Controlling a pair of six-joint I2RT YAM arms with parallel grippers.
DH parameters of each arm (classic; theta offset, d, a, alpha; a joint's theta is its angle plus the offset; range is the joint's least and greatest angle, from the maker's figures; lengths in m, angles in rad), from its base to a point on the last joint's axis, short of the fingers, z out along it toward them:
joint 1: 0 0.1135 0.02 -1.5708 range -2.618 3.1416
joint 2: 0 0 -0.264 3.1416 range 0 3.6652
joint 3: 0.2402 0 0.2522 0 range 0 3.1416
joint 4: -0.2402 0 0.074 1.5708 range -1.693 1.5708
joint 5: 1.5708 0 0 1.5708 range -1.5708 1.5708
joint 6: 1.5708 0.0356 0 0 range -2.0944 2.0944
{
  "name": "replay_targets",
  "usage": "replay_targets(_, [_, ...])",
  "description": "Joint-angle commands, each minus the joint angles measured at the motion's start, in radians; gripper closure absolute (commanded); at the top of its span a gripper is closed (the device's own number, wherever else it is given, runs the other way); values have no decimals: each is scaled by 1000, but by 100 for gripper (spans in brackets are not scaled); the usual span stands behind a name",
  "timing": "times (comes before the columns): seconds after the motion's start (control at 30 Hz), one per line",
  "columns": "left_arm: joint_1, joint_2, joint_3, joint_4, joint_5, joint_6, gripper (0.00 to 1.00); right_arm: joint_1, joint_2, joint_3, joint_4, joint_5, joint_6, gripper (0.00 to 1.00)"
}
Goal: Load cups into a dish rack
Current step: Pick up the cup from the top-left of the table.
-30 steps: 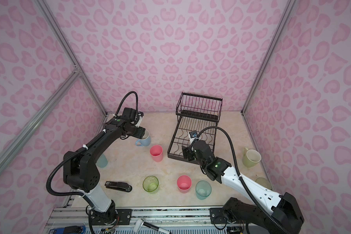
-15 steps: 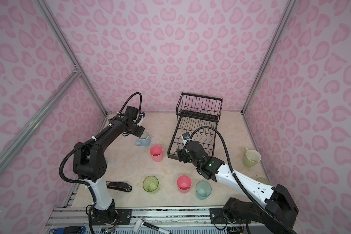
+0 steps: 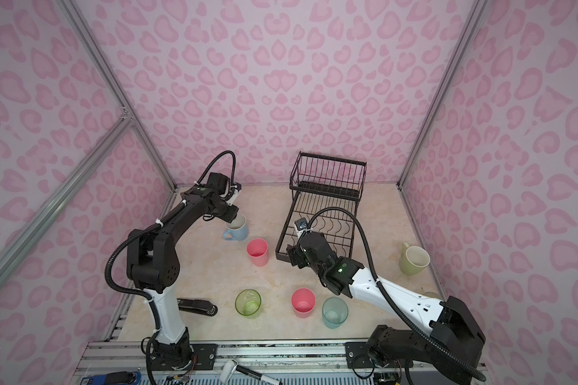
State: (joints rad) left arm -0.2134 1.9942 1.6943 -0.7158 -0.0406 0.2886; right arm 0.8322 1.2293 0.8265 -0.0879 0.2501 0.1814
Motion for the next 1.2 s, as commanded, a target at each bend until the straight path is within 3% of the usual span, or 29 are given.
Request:
replay_targets(0.0, [-1, 24, 22, -20, 36, -2, 55, 5, -2, -9, 21, 24, 14, 14])
replay_targets(0.27, [-17, 65, 55, -46, 34, -15, 75, 6, -29, -30, 28, 52, 21, 14])
replay_targets(0.6, [-36, 76, 56, -72, -11, -24, 81, 8, -64, -67, 42, 62, 34, 14])
replay_targets(0.83, [-35, 66, 56, -79, -27, -67, 96, 8, -78, -69, 49, 67, 23, 14])
replay_targets(1.17, [-11, -35, 54, -74, 24, -210, 96, 8, -99, -83, 62, 79, 46, 15])
